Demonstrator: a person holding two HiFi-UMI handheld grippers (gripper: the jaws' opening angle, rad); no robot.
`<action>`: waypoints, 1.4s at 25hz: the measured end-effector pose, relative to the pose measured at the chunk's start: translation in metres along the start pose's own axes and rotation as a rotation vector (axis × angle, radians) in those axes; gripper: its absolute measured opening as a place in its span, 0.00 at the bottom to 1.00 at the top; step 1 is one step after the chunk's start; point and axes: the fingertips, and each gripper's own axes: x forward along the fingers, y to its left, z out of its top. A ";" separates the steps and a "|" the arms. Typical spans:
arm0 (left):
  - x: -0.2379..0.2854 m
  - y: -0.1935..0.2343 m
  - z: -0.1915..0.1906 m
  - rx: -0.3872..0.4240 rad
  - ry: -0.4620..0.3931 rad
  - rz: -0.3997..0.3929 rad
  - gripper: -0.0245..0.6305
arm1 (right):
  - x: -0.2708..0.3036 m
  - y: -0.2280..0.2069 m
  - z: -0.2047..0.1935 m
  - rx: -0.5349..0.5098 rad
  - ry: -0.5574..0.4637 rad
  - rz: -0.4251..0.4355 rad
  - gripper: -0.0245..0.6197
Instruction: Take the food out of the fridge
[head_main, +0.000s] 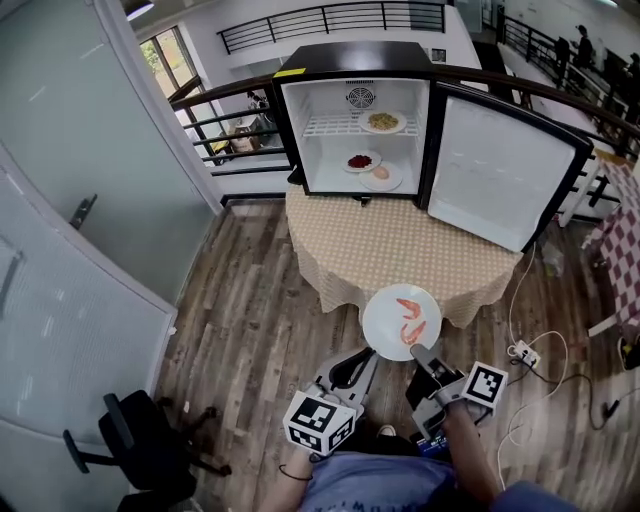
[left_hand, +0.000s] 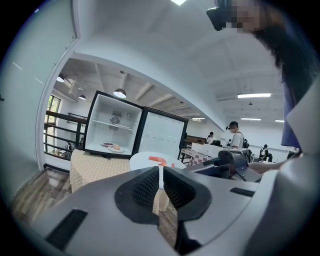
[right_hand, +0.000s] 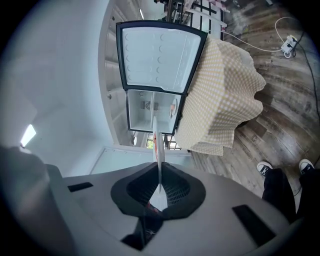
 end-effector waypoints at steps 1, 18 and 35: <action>-0.003 -0.006 -0.002 0.000 0.002 0.002 0.07 | -0.006 -0.001 -0.002 -0.002 0.004 0.000 0.08; -0.047 -0.063 -0.013 0.095 0.026 0.008 0.07 | -0.045 0.003 -0.045 0.003 0.052 0.044 0.08; -0.103 -0.053 -0.018 0.127 0.029 -0.082 0.07 | -0.045 0.013 -0.101 -0.005 -0.017 0.024 0.08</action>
